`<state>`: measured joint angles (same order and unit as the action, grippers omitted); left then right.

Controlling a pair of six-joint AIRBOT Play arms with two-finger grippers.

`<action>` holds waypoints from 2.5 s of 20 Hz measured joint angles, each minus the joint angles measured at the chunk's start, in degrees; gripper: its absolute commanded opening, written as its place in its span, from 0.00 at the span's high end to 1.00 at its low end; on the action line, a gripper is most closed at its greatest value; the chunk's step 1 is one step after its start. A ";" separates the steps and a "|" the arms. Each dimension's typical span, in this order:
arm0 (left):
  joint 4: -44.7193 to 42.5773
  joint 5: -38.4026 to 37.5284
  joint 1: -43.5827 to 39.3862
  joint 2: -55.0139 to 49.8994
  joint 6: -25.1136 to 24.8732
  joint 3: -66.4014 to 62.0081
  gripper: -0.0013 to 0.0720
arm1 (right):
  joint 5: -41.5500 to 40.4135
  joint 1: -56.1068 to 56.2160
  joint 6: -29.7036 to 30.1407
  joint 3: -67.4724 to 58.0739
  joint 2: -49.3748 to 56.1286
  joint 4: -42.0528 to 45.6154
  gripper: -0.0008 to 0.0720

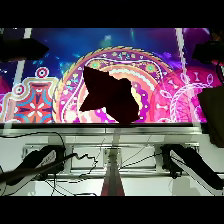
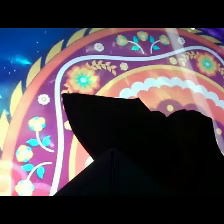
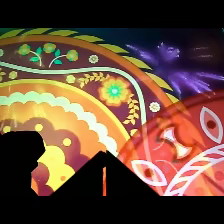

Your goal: Fold the clothes and pants, and hang the long-sleeved shirts on hangers.

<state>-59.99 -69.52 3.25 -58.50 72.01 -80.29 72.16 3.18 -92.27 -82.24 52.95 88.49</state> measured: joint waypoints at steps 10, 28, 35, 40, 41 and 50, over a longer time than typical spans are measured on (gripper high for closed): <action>0.00 -0.02 0.00 0.00 0.00 0.00 0.96 | 0.00 0.00 0.00 0.00 0.00 0.02 0.97; -8.79 -4.61 0.24 -7.98 -6.58 10.14 0.47 | -6.73 0.02 0.68 0.02 0.04 1.18 0.97; 0.52 -0.50 0.04 -15.21 -13.46 25.97 0.30 | 0.04 0.02 5.11 0.04 0.04 2.71 0.97; 3.93 -0.83 -1.75 -22.80 -16.46 28.81 0.35 | 1.01 0.02 5.79 0.04 0.04 2.78 0.97; 5.01 -0.66 -2.25 -24.28 -17.07 29.05 0.35 | 1.11 0.02 5.90 0.04 0.04 2.78 0.97; 10.58 1.95 -6.21 -32.17 -19.41 29.07 0.97 | 1.36 0.02 11.15 0.04 0.04 3.78 0.97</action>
<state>-49.41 -67.57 -2.96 -90.67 52.60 -51.22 73.52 3.20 -81.12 -82.19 52.99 92.27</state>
